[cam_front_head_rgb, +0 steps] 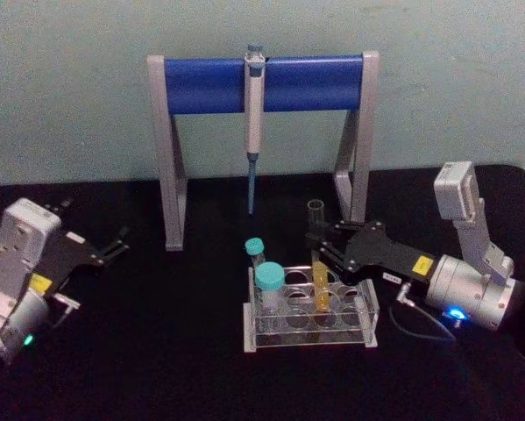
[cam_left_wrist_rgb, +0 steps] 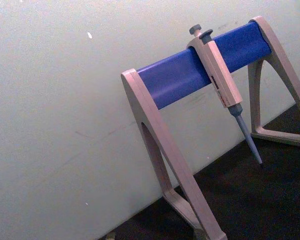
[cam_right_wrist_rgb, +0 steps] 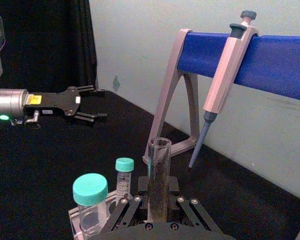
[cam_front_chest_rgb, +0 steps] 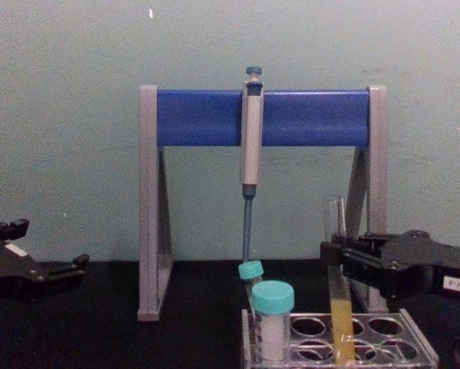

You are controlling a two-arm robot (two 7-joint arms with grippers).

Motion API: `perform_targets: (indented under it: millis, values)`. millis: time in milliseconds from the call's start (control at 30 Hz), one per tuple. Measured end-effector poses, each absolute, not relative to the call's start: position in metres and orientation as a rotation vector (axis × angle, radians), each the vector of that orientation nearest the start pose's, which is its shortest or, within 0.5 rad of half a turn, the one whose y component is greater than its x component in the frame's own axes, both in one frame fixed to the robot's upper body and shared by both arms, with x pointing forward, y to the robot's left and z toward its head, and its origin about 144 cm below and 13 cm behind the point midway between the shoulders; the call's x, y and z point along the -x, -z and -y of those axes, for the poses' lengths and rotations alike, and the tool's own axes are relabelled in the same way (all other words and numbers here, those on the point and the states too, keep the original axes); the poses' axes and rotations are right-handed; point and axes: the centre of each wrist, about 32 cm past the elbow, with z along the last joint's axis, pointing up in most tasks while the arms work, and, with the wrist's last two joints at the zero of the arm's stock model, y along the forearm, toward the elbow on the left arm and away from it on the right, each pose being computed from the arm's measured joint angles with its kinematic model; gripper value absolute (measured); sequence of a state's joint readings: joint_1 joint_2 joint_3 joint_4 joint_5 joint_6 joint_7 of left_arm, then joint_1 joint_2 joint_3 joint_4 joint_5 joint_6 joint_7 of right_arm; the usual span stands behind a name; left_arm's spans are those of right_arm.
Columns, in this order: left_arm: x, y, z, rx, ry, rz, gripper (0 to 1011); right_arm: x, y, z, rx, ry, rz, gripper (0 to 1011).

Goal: Pick up the test tube from the test tube rack, shake it, then place it back into the test tube rack.

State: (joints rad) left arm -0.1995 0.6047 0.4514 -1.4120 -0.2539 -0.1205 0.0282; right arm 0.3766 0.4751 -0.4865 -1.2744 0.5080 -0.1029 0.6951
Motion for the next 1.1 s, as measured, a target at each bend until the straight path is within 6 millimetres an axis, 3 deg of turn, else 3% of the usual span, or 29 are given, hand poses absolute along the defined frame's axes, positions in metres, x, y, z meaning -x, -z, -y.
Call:
perform_targets:
  millis: [1100]
  values:
    - [-0.4886,-1.1398,-0.3097,-0.304,-1.248,0.285,1001,-0.5399,-1.1579,0.2771,0.076,0.597,0.027,229]
